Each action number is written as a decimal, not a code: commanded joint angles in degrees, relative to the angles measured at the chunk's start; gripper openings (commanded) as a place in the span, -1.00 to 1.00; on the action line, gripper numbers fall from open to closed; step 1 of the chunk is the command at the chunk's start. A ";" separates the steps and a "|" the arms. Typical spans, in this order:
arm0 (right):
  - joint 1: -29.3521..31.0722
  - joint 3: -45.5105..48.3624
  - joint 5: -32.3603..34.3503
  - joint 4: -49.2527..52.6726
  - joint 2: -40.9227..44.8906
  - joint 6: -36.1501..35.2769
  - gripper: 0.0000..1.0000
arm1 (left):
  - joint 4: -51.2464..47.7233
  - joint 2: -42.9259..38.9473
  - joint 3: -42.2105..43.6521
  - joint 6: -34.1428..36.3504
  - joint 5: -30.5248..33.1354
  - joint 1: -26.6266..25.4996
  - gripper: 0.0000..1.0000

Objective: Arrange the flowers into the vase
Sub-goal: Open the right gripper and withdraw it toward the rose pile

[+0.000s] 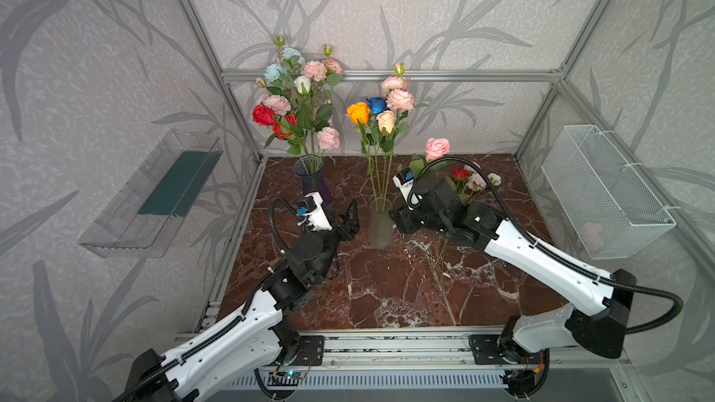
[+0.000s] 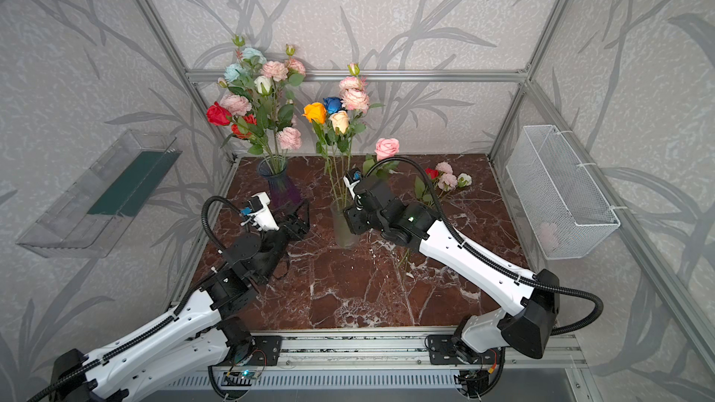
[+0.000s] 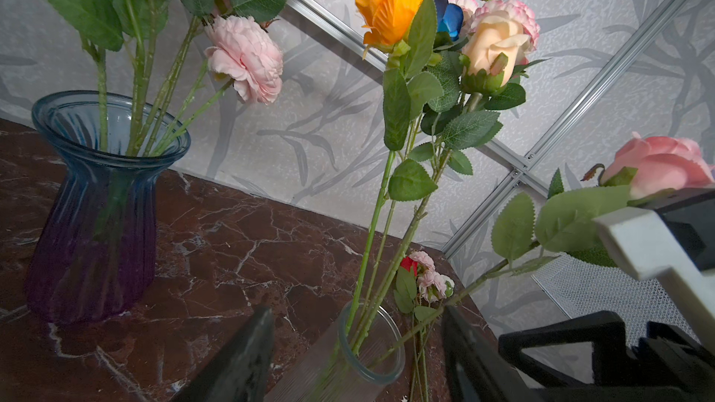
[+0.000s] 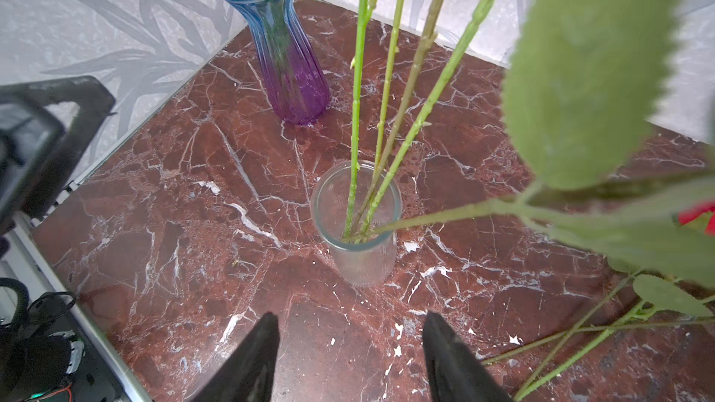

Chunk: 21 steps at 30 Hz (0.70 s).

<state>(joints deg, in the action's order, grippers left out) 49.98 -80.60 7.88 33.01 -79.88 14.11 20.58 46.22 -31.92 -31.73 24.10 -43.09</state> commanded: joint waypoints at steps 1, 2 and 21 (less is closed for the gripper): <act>-0.14 0.81 -1.64 1.41 4.59 0.13 0.22 | -0.37 -0.12 -1.56 -1.09 0.10 0.17 0.38; -0.14 1.19 -1.87 1.50 5.47 0.20 0.22 | -0.43 -0.10 -1.59 -1.19 0.02 0.17 0.38; -28.09 25.34 -10.55 -3.58 21.29 11.38 -0.52 | -2.17 1.95 -3.09 -7.37 -9.66 -0.21 0.24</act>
<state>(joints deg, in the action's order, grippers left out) 28.60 -58.15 5.54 31.24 -56.71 20.88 19.66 47.31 -32.80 -35.59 18.50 -43.09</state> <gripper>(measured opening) 0.255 0.624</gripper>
